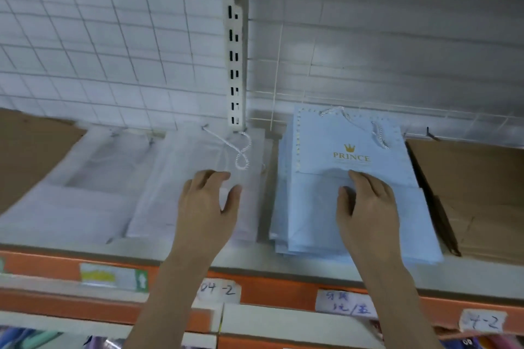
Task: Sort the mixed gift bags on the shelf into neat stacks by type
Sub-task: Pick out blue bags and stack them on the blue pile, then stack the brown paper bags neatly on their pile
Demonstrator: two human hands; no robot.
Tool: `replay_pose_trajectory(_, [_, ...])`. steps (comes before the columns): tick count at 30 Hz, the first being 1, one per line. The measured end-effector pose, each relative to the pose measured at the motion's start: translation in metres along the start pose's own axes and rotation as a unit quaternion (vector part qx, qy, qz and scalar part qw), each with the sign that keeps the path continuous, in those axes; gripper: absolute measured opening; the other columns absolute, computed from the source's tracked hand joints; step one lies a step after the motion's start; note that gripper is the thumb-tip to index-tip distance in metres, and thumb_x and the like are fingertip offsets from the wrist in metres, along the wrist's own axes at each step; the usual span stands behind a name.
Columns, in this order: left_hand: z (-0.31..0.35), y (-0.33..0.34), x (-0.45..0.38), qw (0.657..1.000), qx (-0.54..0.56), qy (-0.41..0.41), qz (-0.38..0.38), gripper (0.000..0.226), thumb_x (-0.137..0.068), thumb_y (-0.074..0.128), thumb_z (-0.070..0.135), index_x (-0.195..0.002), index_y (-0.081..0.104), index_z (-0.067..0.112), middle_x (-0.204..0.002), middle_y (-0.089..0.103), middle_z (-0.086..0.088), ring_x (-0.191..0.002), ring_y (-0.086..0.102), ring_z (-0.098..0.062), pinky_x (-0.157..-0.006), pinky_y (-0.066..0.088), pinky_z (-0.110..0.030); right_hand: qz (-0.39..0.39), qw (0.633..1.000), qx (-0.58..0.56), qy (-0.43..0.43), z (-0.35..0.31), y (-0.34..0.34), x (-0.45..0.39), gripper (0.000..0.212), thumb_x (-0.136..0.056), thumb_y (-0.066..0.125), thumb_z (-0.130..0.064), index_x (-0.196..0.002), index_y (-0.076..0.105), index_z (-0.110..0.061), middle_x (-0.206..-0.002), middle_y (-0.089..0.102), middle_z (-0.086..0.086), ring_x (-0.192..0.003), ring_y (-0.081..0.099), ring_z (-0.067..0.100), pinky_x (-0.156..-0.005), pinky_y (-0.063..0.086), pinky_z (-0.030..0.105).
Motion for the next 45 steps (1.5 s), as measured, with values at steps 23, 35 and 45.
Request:
replay_pose_trajectory(23, [-0.444, -0.333, 0.047, 0.966, -0.105, -0.224, 0.071, 0.020, -0.089, 0.057, 0.016, -0.100, 0.068, 0.003, -0.096, 0.068, -0.013, -0.084, 0.062, -0.030, -0.069, 0.041, -0.028, -0.235, 0.964, -0.111, -0.061, -0.448, 0.198, 0.135, 0.029, -0.088, 0.058, -0.013, -0.116, 0.061, -0.004, -0.114, 0.062, 0.012, -0.108, 0.055, 0.029, -0.086, 0.044, 0.032])
replay_pose_trajectory(35, [-0.490, -0.350, -0.033, 0.966, -0.110, -0.212, 0.098, 0.023, -0.090, 0.056, 0.019, -0.104, 0.066, 0.005, -0.097, 0.066, -0.011, -0.089, 0.059, -0.026, -0.069, 0.033, -0.023, -0.238, 0.959, -0.138, -0.066, -0.515, 0.262, 0.099, 0.029, -0.092, 0.053, -0.017, -0.117, 0.060, -0.006, -0.113, 0.062, 0.010, -0.105, 0.056, 0.025, -0.083, 0.039, 0.025])
replay_pose_trajectory(45, [-0.486, -0.268, -0.115, 0.926, -0.192, -0.291, -0.147, 0.093, -0.065, 0.061, 0.072, -0.128, 0.034, 0.010, -0.125, 0.038, -0.012, -0.118, 0.042, -0.033, -0.084, 0.043, -0.040, -0.237, 0.967, -0.088, -0.022, -0.507, 0.291, 0.083, 0.030, -0.092, 0.052, -0.021, -0.117, 0.060, -0.007, -0.110, 0.061, 0.008, -0.103, 0.055, 0.024, -0.089, 0.045, 0.033])
Point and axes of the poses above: each hand's wrist, its own x-axis away from the middle knuckle, its own y-axis out of the palm, z = x × y, the point moved 9 cm from there along -x, towards the middle knuckle
